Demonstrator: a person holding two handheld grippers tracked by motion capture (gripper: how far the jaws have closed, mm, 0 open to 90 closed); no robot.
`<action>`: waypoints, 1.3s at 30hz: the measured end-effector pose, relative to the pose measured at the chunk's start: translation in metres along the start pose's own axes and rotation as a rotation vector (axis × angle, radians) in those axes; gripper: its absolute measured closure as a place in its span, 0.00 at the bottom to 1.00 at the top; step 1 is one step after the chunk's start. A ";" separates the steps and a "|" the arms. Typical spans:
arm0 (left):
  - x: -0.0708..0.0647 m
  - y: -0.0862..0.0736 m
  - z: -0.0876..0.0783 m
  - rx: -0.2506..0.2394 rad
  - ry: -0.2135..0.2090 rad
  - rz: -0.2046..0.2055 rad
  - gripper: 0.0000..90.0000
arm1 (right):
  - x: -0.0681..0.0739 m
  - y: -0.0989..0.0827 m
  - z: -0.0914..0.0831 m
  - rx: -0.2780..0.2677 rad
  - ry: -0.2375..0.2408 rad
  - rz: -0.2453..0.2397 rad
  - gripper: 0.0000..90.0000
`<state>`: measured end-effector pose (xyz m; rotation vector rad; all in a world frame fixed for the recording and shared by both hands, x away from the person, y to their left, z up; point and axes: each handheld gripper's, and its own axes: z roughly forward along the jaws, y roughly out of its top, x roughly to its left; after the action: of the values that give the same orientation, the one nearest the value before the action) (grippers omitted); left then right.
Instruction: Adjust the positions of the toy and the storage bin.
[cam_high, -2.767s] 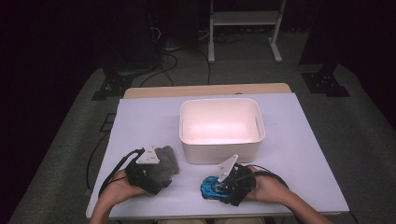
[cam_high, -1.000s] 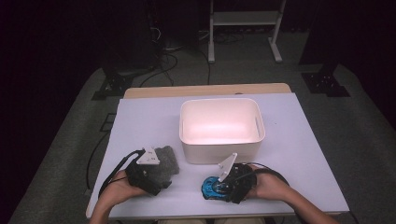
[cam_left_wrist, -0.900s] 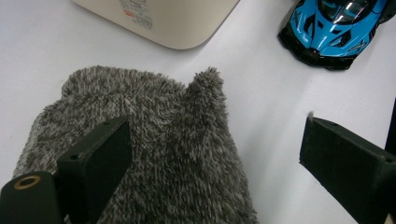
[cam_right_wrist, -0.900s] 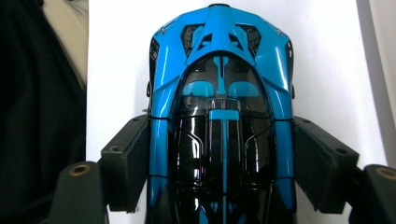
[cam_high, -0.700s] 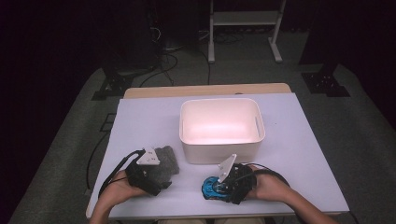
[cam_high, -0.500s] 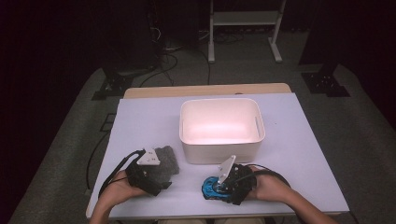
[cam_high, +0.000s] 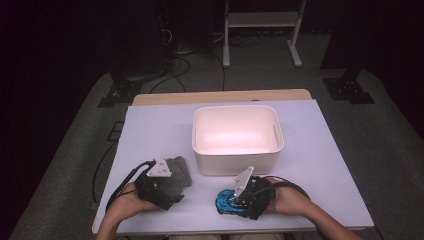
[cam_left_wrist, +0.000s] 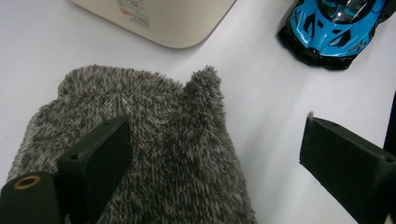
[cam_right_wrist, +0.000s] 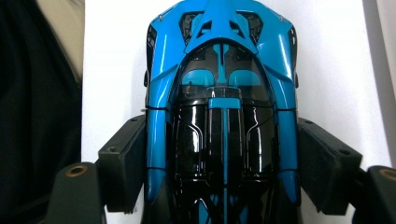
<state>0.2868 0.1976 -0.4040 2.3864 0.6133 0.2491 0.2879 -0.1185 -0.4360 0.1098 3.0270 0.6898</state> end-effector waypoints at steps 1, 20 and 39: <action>0.000 0.000 0.000 0.004 -0.001 0.001 0.10 | 0.000 0.000 0.000 -0.002 0.004 0.002 0.28; -0.002 0.002 0.001 -0.004 -0.005 0.008 0.10 | 0.000 0.007 0.003 0.051 0.003 0.018 0.27; 0.000 0.000 -0.001 -0.002 -0.001 0.001 0.10 | -0.001 0.008 -0.009 -0.009 0.013 -0.034 0.28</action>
<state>0.2866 0.1984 -0.4030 2.3844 0.6114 0.2492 0.2886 -0.1156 -0.4241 0.0534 3.0303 0.7035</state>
